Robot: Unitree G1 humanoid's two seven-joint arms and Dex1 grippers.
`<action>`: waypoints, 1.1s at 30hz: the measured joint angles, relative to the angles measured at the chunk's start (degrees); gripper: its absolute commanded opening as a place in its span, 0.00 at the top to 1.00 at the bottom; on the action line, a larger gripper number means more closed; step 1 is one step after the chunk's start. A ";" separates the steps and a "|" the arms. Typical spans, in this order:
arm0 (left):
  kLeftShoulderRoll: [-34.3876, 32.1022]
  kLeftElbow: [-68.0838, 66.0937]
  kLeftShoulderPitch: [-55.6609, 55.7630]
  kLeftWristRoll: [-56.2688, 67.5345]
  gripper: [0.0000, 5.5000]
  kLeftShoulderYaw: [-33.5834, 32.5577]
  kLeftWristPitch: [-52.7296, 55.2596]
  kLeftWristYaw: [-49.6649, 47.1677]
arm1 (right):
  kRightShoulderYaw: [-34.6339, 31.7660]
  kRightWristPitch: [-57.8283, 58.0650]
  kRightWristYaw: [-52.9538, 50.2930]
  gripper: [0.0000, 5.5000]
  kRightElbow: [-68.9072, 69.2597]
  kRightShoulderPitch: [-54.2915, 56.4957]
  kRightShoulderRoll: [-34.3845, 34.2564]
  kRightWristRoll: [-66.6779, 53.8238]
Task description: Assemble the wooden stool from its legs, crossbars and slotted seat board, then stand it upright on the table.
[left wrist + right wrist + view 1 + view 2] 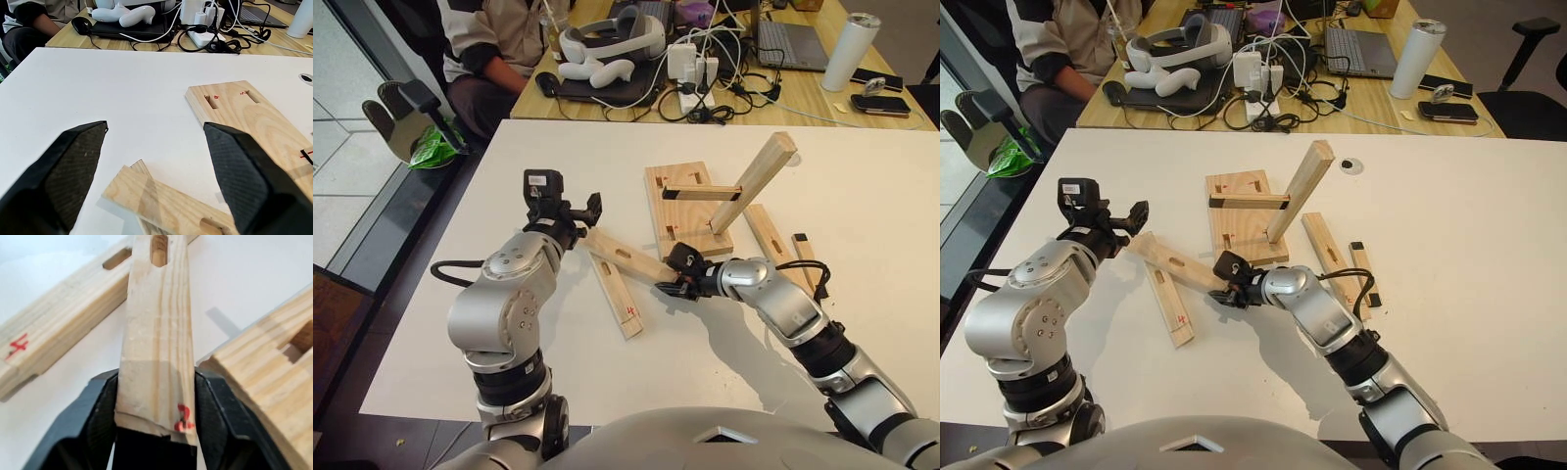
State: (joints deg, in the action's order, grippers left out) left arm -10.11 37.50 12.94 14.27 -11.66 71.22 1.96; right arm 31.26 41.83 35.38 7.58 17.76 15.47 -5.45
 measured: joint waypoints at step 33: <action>-6.36 -20.22 16.53 38.26 0.33 -34.97 20.53 7.21 | -4.51 -4.17 -11.94 0.63 7.13 -2.06 -15.50 -4.27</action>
State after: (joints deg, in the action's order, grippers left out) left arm -16.47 17.28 29.48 52.53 -46.63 91.75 9.18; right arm 26.76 37.66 23.44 14.71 15.70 -0.03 -9.72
